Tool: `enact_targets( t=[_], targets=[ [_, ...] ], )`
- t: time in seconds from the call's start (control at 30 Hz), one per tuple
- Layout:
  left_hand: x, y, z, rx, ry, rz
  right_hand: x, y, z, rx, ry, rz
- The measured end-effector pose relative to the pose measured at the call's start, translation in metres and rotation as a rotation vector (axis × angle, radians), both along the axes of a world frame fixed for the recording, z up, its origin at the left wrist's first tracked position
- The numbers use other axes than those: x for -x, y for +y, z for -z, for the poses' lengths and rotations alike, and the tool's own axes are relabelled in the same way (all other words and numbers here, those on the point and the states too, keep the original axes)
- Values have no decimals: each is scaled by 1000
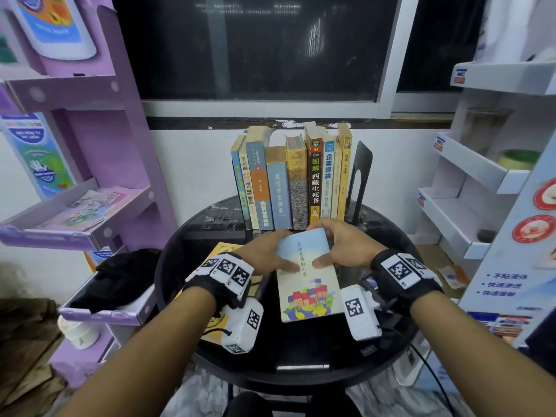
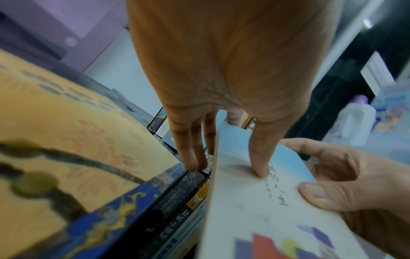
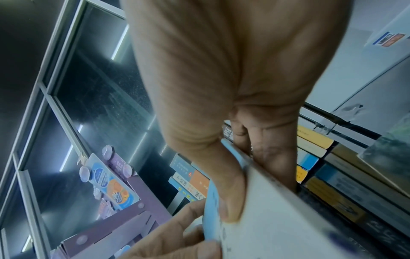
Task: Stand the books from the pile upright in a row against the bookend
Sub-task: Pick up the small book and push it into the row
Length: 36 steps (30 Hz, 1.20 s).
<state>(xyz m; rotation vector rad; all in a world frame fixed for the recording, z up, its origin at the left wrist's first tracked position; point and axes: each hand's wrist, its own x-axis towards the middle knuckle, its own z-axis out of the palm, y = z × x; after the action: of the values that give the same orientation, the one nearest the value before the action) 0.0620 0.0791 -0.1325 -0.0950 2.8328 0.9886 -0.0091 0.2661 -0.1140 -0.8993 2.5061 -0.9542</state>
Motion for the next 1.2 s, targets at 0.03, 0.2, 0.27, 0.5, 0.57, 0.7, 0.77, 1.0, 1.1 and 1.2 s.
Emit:
enact_targets(
  t=[0.03, 0.2, 0.27, 0.5, 0.57, 0.7, 0.77, 1.0, 1.1, 1.2],
  targets=[
    [0, -2, -1, -100, 19, -28, 0, 0, -3, 32, 7, 19],
    [2, -5, -4, -575, 73, -216, -3, -5, -11, 167, 97, 107],
    [4, -6, -5, -648, 115, -264, -5, -8, -12, 200, 103, 116],
    [8, -8, -6, -689, 274, -299, -18, -14, -18, 287, 35, 97],
    [10, -8, -7, -671, 308, -257, -22, -14, -23, 329, -54, 70],
    [14, -5, -12, -643, 336, -205, -28, -10, -29, 308, -116, 29],
    [15, 0, -14, -664, 351, -189, -29, -6, -29, 315, -112, 34],
    [33, 24, -25, -595, 413, -116, -23, 14, -31, 296, -19, 118],
    [43, 31, -33, -521, 453, -114, -15, 27, -32, 278, 23, 169],
    [53, 37, -43, -311, 554, -69, -5, 41, -34, 267, 90, 226]
  ],
)
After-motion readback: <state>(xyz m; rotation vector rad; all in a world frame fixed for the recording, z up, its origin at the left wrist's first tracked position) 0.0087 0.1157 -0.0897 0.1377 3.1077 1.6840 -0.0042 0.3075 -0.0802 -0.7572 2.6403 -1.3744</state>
